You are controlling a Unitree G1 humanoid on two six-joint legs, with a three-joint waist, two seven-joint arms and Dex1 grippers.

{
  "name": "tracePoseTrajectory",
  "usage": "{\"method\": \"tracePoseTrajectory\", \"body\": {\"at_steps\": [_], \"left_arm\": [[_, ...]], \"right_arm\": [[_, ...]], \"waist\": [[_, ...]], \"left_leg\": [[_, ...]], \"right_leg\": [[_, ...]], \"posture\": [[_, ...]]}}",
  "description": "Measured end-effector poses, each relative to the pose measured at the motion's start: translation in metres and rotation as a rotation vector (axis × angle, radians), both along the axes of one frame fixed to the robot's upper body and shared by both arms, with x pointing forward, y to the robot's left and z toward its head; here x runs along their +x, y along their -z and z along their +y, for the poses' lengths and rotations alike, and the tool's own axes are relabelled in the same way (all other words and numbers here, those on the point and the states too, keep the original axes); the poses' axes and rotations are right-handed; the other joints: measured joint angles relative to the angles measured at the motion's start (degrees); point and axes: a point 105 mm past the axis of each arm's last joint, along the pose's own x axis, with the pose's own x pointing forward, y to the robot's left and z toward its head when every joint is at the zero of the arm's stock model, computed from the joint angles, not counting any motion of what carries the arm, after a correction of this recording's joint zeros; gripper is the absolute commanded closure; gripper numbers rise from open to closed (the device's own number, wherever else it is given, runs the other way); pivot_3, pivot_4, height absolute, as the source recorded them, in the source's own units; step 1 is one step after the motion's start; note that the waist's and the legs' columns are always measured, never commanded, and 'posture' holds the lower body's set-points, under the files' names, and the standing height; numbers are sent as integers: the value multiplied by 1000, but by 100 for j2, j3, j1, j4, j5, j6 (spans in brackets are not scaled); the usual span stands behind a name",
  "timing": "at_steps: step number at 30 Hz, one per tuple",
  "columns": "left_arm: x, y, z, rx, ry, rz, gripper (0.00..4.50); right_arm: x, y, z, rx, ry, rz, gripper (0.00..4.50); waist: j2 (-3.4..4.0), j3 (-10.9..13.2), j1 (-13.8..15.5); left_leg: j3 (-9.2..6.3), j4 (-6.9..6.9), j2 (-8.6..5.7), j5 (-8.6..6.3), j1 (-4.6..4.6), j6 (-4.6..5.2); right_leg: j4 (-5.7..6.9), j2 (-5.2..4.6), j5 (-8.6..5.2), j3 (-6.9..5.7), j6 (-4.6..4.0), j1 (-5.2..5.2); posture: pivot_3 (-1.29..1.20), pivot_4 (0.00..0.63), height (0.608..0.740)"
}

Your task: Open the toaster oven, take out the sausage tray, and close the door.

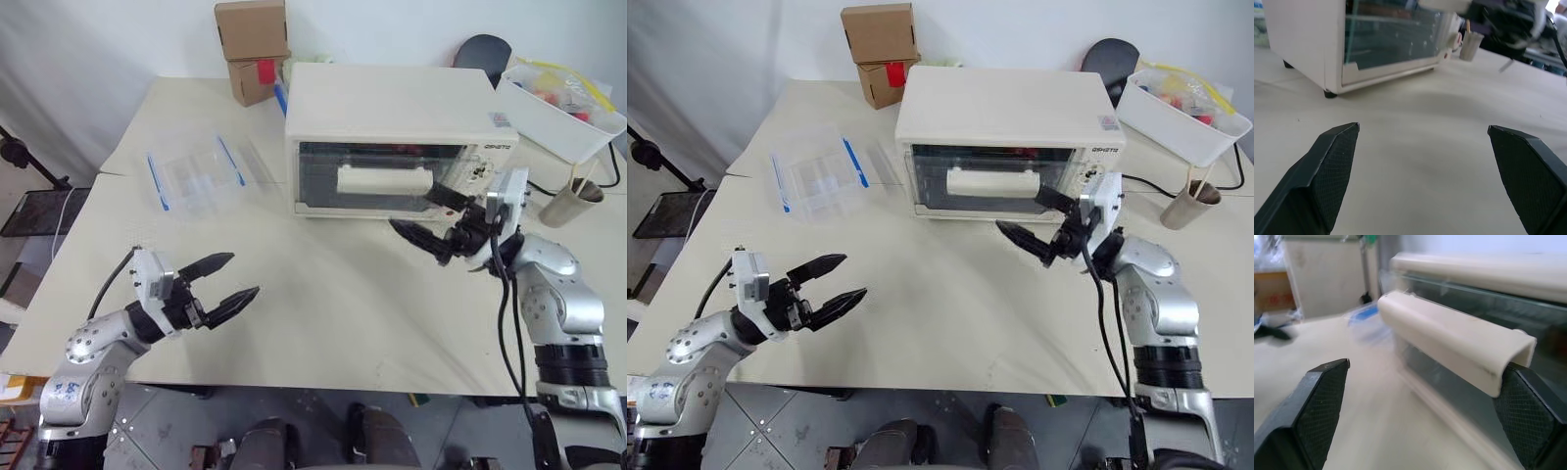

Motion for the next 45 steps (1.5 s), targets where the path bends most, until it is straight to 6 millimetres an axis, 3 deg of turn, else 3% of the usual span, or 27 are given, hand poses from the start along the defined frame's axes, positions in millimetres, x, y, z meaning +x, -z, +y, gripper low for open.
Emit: {"method": "tracePoseTrajectory", "body": {"at_steps": [4,7,13,17,19,20,23,28,33,35,39,45], "left_arm": [[16,-18,-4,-62,1,-30,40],[38,-42,-6,-101,-1,-86,628],[83,-55,-35,-78,-9,-155,2537],[101,-59,-59,-88,9,-179,3692],[106,-52,-73,-88,29,-162,4349],[107,-48,-78,-86,41,-152,4467],[107,-35,-95,-68,97,-117,4467],[104,-28,-102,-19,137,-122,4467],[101,-15,-97,68,136,-129,4467],[97,0,-93,105,138,-101,4467],[86,28,-97,147,173,-36,4467],[77,35,-103,168,191,-52,4467]], "right_arm": [[-12,18,3,-84,-35,7,0],[-18,32,-1,-195,-42,-33,0],[-18,38,-3,-269,-30,-124,0],[-18,42,-2,-285,-34,-143,0],[-18,42,-1,-294,-34,-158,0],[-18,44,-1,-301,-34,-160,0],[-21,52,-3,-311,-22,-153,0],[-29,65,-11,-322,51,-142,0],[-52,88,-51,-328,265,-80,0],[-65,100,-75,-343,376,-37,0],[-81,100,-108,-365,520,-28,0],[-80,81,-131,-401,622,-93,0]], "waist": [[0,0,-7],[-1,0,6],[-4,2,34],[-4,2,30],[-5,2,32],[-5,2,30],[-6,3,32],[-6,3,133],[-6,3,245],[-6,3,236],[-6,3,189],[2,-1,125]], "left_leg": [[6,1,-1,0,2,0],[8,4,-3,1,2,0],[8,15,-6,2,-3,2],[7,16,-1,3,-3,3],[7,20,1,3,-4,3],[7,20,2,3,-4,3],[6,21,7,3,-7,3],[0,29,7,3,-9,3],[-10,36,1,2,-12,4],[-2,38,1,2,-10,4],[3,38,4,3,3,4],[8,33,8,2,11,2]], "right_leg": [[2,4,0,2,0,0],[4,19,0,-20,0,1],[2,42,2,-57,4,4],[1,53,2,-59,4,4],[1,56,2,-58,4,5],[1,57,2,-58,4,5],[0,62,2,-58,4,4],[0,62,2,-59,4,6],[-7,58,6,-58,10,17],[-9,58,6,-53,11,18],[-5,59,7,-41,12,25],[-1,28,6,13,11,24]], "posture": [[0,150,740],[0,150,740],[0,150,740],[0,150,740],[0,150,740],[0,150,740],[0,150,740],[0,150,740],[0,150,740],[0,150,740],[0,150,740],[0,150,740]]}}
